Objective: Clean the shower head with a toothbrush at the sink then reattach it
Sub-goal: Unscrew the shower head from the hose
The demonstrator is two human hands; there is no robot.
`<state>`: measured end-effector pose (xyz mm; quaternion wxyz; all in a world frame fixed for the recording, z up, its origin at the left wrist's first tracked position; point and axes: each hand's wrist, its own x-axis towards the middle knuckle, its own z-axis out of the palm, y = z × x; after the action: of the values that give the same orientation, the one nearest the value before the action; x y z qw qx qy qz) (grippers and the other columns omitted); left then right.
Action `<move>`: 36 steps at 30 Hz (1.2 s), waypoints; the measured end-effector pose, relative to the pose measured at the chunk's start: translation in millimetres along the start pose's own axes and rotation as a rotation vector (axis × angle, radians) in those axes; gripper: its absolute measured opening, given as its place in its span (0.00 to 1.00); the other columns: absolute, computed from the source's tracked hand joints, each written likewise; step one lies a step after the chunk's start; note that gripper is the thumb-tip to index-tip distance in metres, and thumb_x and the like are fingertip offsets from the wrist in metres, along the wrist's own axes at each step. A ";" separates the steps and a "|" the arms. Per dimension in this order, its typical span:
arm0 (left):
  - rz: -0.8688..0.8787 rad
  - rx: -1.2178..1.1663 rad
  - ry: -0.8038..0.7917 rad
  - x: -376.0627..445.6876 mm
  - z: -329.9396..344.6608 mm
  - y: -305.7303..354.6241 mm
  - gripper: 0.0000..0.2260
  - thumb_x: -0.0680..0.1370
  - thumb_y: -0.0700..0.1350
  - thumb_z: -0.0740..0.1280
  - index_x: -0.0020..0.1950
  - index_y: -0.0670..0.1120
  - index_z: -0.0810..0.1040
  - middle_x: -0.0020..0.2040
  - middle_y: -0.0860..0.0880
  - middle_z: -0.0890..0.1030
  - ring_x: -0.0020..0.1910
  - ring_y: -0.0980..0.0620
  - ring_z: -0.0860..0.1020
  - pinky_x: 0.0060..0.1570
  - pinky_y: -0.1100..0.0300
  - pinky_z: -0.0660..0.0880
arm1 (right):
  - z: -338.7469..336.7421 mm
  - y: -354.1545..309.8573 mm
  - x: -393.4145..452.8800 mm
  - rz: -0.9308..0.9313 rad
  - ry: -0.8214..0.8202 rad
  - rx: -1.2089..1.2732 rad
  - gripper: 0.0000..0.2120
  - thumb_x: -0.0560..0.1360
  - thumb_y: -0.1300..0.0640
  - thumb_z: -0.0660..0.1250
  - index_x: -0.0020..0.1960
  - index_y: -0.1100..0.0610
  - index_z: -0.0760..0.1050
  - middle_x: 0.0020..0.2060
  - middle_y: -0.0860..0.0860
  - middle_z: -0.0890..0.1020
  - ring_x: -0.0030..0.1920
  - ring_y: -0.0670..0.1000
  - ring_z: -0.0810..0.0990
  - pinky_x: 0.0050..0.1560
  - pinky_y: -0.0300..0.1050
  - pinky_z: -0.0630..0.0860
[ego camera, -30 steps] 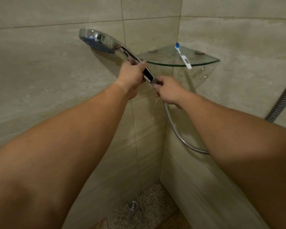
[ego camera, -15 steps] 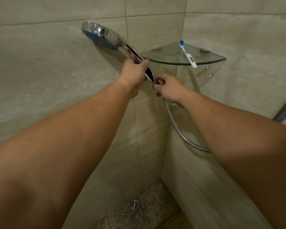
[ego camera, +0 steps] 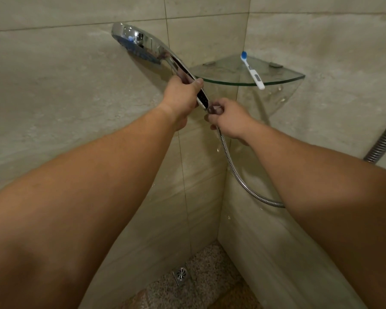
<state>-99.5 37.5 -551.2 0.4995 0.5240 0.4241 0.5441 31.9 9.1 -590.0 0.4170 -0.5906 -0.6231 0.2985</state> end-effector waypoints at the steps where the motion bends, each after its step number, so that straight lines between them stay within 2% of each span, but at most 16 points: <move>1: 0.000 0.003 -0.004 0.2 -0.4 -0.4 0.04 0.83 0.38 0.65 0.53 0.43 0.71 0.52 0.40 0.78 0.48 0.45 0.79 0.47 0.51 0.79 | -0.1 0.6 0.2 -0.011 -0.016 -0.007 0.16 0.76 0.64 0.68 0.63 0.59 0.75 0.38 0.47 0.79 0.41 0.54 0.80 0.53 0.57 0.80; 3: 0.002 0.007 -0.012 1.0 -1.3 -1.8 0.03 0.83 0.38 0.65 0.53 0.43 0.71 0.52 0.40 0.78 0.48 0.45 0.79 0.46 0.52 0.80 | 0.1 0.7 -0.2 -0.022 -0.023 -0.042 0.11 0.78 0.64 0.66 0.59 0.58 0.77 0.39 0.49 0.79 0.41 0.54 0.80 0.51 0.54 0.80; 7: 0.009 0.017 -0.020 0.9 -1.1 -2.8 0.04 0.83 0.37 0.65 0.50 0.44 0.71 0.51 0.40 0.77 0.48 0.44 0.78 0.47 0.50 0.79 | 1.5 1.3 -1.3 -0.015 -0.012 -0.023 0.07 0.78 0.64 0.65 0.56 0.59 0.77 0.45 0.55 0.80 0.41 0.54 0.80 0.40 0.44 0.79; 9: 0.010 0.018 -0.028 -0.1 -0.6 -2.2 0.04 0.83 0.37 0.64 0.50 0.44 0.71 0.51 0.40 0.77 0.48 0.44 0.78 0.49 0.49 0.80 | 1.2 1.9 -1.6 -0.002 0.010 -0.013 0.04 0.77 0.64 0.67 0.49 0.56 0.76 0.41 0.53 0.80 0.39 0.54 0.80 0.38 0.44 0.78; 11: 0.002 0.015 -0.029 0.7 -0.5 -2.0 0.03 0.83 0.38 0.65 0.52 0.44 0.72 0.52 0.40 0.79 0.50 0.44 0.79 0.53 0.47 0.80 | 0.3 2.9 -1.4 0.017 0.036 -0.002 0.08 0.75 0.63 0.70 0.44 0.53 0.73 0.38 0.51 0.79 0.37 0.54 0.81 0.39 0.46 0.79; 13: -0.004 0.017 -0.032 1.4 -0.4 -1.3 0.03 0.83 0.38 0.65 0.53 0.44 0.72 0.52 0.41 0.79 0.51 0.44 0.80 0.55 0.44 0.81 | -0.8 2.0 -3.3 0.018 0.033 0.026 0.08 0.74 0.62 0.72 0.46 0.54 0.73 0.36 0.49 0.78 0.36 0.52 0.81 0.35 0.41 0.77; 15: -0.003 0.016 -0.033 1.2 -0.4 0.3 0.03 0.83 0.38 0.65 0.52 0.44 0.72 0.52 0.41 0.79 0.51 0.44 0.80 0.55 0.44 0.81 | -2.1 -0.7 -6.4 0.012 -0.005 0.068 0.11 0.75 0.62 0.71 0.55 0.58 0.74 0.37 0.48 0.77 0.35 0.50 0.79 0.30 0.33 0.74; 17: 0.000 0.015 -0.028 1.7 -0.9 0.8 0.04 0.83 0.37 0.65 0.51 0.45 0.72 0.52 0.41 0.79 0.51 0.44 0.80 0.56 0.44 0.81 | -2.7 -2.7 -7.5 -0.004 -0.038 0.087 0.14 0.77 0.65 0.68 0.62 0.62 0.73 0.39 0.48 0.77 0.36 0.48 0.77 0.29 0.30 0.73; 19: 0.000 0.016 -0.026 2.1 -1.1 0.7 0.04 0.83 0.37 0.65 0.51 0.45 0.72 0.51 0.42 0.79 0.51 0.45 0.80 0.56 0.44 0.81 | -2.7 -4.5 -7.7 -0.020 -0.045 0.050 0.12 0.78 0.65 0.65 0.62 0.63 0.74 0.39 0.48 0.76 0.38 0.49 0.77 0.31 0.30 0.74; 22: -0.002 0.027 -0.030 2.3 -1.9 0.5 0.03 0.83 0.38 0.65 0.52 0.45 0.72 0.52 0.42 0.79 0.51 0.44 0.80 0.57 0.42 0.81 | -1.2 -4.4 -5.9 -0.029 -0.050 0.001 0.07 0.79 0.65 0.63 0.55 0.58 0.75 0.41 0.51 0.77 0.42 0.53 0.78 0.30 0.30 0.73; 26: -0.001 0.026 -0.028 2.3 -2.4 0.7 0.03 0.83 0.38 0.66 0.52 0.44 0.72 0.52 0.41 0.79 0.51 0.44 0.80 0.57 0.43 0.81 | -0.4 -2.7 -3.9 -0.036 -0.040 -0.018 0.05 0.80 0.64 0.63 0.51 0.56 0.75 0.39 0.51 0.77 0.42 0.54 0.79 0.33 0.34 0.74; 30: 0.001 0.022 -0.029 1.4 -1.8 0.7 0.04 0.83 0.38 0.65 0.51 0.45 0.72 0.52 0.41 0.79 0.51 0.45 0.79 0.58 0.42 0.80 | 0.7 1.1 0.8 -0.010 0.005 -0.032 0.04 0.76 0.62 0.69 0.48 0.54 0.76 0.37 0.51 0.79 0.39 0.55 0.81 0.48 0.52 0.82; 31: 0.002 0.020 -0.030 0.9 -1.6 0.9 0.04 0.83 0.38 0.65 0.50 0.45 0.72 0.52 0.41 0.78 0.51 0.44 0.79 0.58 0.41 0.80 | 0.9 1.4 1.2 0.000 0.021 -0.038 0.05 0.75 0.61 0.71 0.47 0.53 0.76 0.36 0.51 0.79 0.39 0.56 0.82 0.49 0.56 0.81; 36: 0.004 0.023 -0.036 0.4 0.1 1.1 0.04 0.83 0.38 0.65 0.51 0.44 0.72 0.50 0.42 0.79 0.51 0.44 0.80 0.59 0.40 0.80 | 1.7 0.4 1.5 0.017 0.088 -0.070 0.15 0.70 0.61 0.75 0.40 0.52 0.68 0.37 0.53 0.80 0.36 0.57 0.81 0.43 0.59 0.82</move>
<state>-99.5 37.7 -550.1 0.4998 0.5402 0.4203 0.5307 30.7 10.9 -590.9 0.4207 -0.6225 -0.6092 0.2537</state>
